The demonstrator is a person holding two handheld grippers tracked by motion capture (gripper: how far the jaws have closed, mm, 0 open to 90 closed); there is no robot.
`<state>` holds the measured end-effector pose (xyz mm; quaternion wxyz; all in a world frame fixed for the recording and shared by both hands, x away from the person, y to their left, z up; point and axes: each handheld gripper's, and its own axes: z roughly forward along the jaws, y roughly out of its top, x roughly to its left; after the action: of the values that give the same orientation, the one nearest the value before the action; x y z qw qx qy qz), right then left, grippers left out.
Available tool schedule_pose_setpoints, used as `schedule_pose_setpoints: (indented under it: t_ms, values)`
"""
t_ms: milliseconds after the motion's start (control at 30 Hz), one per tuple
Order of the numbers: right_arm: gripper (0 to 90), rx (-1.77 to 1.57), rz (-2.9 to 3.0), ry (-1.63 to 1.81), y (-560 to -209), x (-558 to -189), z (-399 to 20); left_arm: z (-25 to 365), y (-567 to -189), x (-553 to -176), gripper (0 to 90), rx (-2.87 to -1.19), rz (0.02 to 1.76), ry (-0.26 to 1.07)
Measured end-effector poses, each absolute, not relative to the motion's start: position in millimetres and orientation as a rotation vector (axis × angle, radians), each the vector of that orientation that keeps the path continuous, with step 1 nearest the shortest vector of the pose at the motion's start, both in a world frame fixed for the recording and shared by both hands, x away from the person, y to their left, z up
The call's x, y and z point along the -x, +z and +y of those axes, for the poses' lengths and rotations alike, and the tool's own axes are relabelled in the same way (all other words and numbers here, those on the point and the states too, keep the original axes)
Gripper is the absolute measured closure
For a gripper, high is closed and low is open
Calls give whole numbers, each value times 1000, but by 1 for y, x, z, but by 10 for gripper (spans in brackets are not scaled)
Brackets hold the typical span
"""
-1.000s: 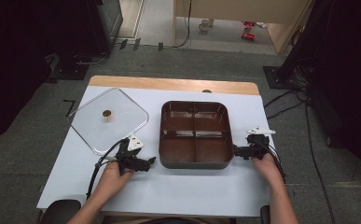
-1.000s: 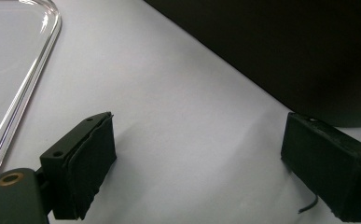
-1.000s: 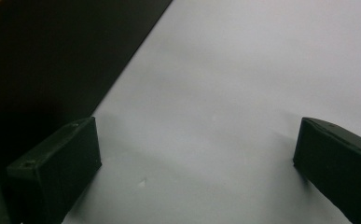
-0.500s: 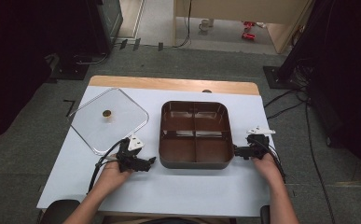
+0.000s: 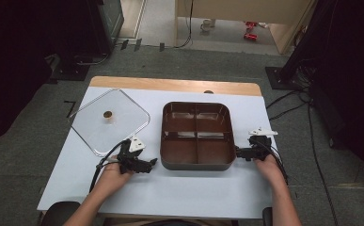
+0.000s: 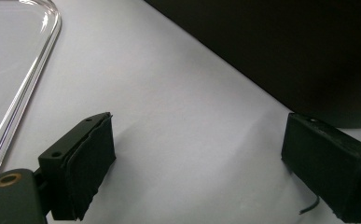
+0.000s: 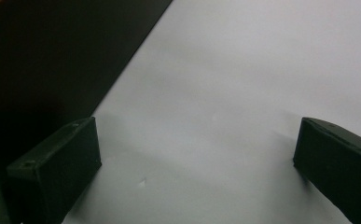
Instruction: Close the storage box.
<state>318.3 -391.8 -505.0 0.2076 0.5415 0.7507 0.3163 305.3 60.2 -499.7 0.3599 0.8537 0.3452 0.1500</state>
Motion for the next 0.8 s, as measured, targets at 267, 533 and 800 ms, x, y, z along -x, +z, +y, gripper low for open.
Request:
schedule_pose_setpoints:
  t_ms: [267,533,800]
  values:
    - [0,-1508,2090,881,-505,-318,-392,60,-500,-305,93,-2202,889,394]
    - [0,-1507,2092,880,-505,-318,-392,60,-500,-305,92,-2201,892,388]
    - [0,-1506,2092,880,-505,-318,-392,56,-495,-307,103,-2241,927,371]
